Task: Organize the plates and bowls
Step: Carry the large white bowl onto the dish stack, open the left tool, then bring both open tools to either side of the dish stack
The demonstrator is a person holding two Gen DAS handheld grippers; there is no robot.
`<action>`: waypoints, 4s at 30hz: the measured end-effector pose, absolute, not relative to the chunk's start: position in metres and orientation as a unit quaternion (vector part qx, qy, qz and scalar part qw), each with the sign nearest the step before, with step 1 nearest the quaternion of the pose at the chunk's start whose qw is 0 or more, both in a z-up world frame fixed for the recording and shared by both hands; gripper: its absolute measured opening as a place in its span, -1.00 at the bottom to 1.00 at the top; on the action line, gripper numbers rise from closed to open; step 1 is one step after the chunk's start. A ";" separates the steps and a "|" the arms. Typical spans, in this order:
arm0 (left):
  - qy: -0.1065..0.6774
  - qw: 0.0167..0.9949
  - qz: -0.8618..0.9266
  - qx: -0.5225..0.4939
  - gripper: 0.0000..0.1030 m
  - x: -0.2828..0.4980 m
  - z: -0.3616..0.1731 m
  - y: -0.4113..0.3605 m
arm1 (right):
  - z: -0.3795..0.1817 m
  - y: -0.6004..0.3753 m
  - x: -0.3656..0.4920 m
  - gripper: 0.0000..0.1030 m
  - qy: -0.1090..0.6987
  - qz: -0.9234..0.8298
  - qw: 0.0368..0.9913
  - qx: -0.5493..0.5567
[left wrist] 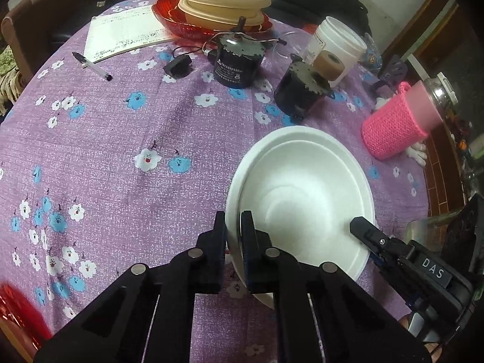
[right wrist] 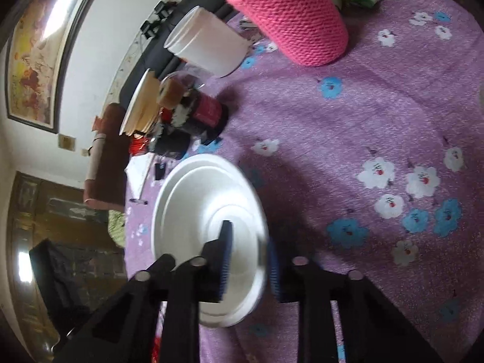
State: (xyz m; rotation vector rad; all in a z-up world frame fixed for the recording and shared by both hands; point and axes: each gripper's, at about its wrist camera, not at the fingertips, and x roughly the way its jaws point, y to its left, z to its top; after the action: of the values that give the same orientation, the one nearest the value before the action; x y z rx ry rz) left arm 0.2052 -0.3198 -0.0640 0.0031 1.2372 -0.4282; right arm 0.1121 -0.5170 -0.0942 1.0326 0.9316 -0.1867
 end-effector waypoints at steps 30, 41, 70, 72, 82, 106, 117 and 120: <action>0.452 0.878 -0.151 -0.047 -0.86 0.095 0.044 -0.158 | 0.006 -0.387 0.047 -0.84 0.375 0.029 0.841 0.389; 0.418 0.905 -0.071 -0.015 -0.84 0.027 0.079 -0.037 | 0.061 -0.258 0.014 -0.78 0.369 0.129 0.865 0.314; 0.485 0.873 0.007 -0.051 -0.68 0.027 0.002 0.079 | 0.018 -0.115 0.032 -0.53 0.442 0.177 0.855 0.205; 0.473 0.880 0.005 -0.049 -0.68 0.023 0.009 0.078 | 0.020 -0.132 0.029 -0.49 0.433 0.168 0.859 0.217; 0.403 0.911 -0.079 -0.017 -0.59 -0.010 0.037 0.019 | -0.005 -0.230 0.011 -0.31 0.423 0.114 0.843 0.313; 0.240 0.964 -0.104 0.054 0.61 -0.081 0.058 -0.078 | 0.037 -0.283 -0.106 0.33 0.212 0.115 0.939 0.243; 0.247 0.969 -0.007 0.031 0.62 -0.076 0.053 -0.013 | 0.044 -0.205 -0.103 0.33 0.212 0.195 0.939 0.189; 0.260 0.965 0.007 0.019 0.62 -0.073 0.047 0.001 | 0.040 -0.183 -0.100 0.33 0.227 0.213 0.934 0.173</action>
State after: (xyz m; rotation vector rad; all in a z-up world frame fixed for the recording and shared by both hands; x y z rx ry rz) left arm -0.0735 0.0013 0.0471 0.0392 0.5256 0.0133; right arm -0.0998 -0.1834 0.0402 0.3544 0.4642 0.4346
